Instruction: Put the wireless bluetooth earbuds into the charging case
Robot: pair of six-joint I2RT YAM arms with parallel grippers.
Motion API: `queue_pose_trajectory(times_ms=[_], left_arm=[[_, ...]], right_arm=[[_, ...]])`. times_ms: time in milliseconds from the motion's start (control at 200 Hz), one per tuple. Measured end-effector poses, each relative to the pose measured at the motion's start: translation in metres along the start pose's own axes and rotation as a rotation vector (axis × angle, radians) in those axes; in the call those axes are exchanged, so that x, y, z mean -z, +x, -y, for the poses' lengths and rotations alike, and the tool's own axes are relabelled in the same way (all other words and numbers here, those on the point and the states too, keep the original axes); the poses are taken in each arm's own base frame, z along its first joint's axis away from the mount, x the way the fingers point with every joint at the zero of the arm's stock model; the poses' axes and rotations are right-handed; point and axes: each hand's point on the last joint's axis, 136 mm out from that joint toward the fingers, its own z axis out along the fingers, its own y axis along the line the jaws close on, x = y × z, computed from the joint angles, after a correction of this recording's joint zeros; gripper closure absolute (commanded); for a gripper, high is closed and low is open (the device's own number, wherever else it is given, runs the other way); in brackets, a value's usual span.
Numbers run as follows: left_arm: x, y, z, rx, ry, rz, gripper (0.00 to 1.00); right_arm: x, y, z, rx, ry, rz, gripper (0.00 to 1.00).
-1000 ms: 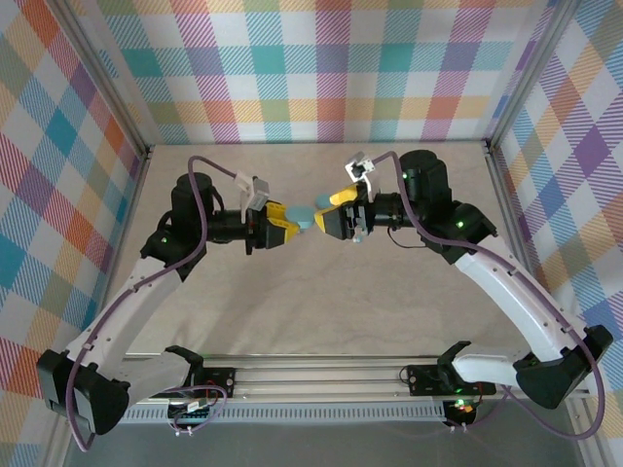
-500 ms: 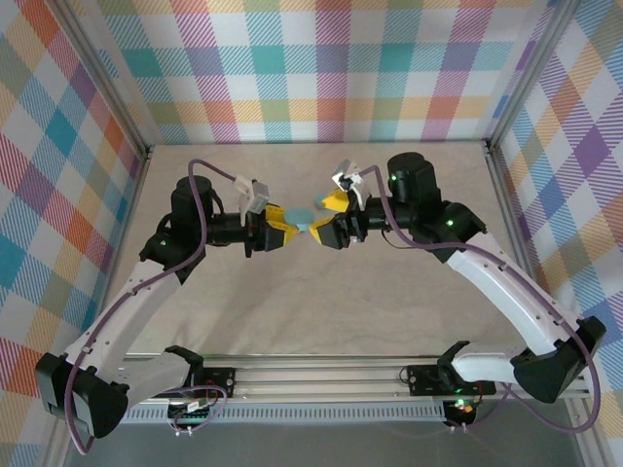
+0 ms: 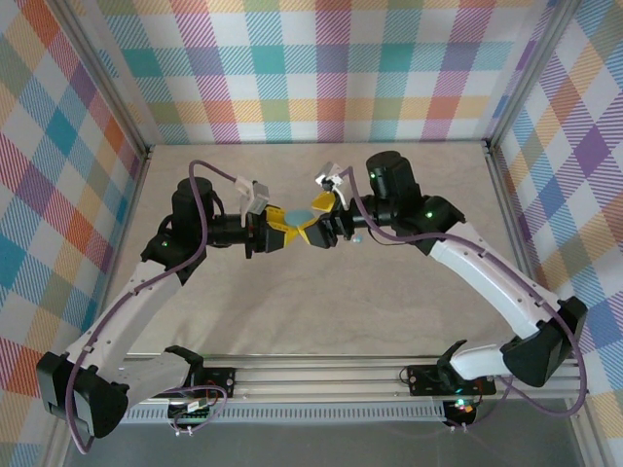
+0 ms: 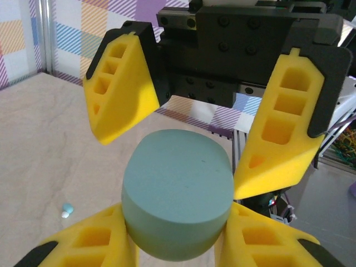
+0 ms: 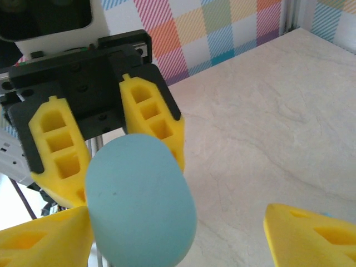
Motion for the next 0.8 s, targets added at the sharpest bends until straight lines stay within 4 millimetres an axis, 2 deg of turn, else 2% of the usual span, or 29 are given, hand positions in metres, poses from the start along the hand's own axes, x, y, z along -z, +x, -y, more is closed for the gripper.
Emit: queue_pose_trajectory(times_ms=[370,495,615,800], left_arm=[[0.005,-0.004,0.0,-0.014,-0.035,0.013,1.0],[0.005,0.001,0.001,-0.001,-0.033,0.004,1.0],[0.007,0.003,0.008,0.004,-0.009,0.0,1.0],[0.012,0.0,0.014,-0.008,-0.023,0.009,1.0]], right_arm=[[0.002,-0.008,0.005,0.0,0.062,-0.014,0.22],[0.008,-0.022,0.008,0.004,0.094,0.017,0.22],[0.014,-0.042,0.022,0.003,0.154,0.054,0.22],[0.01,-0.048,0.029,-0.007,0.164,0.05,0.22]])
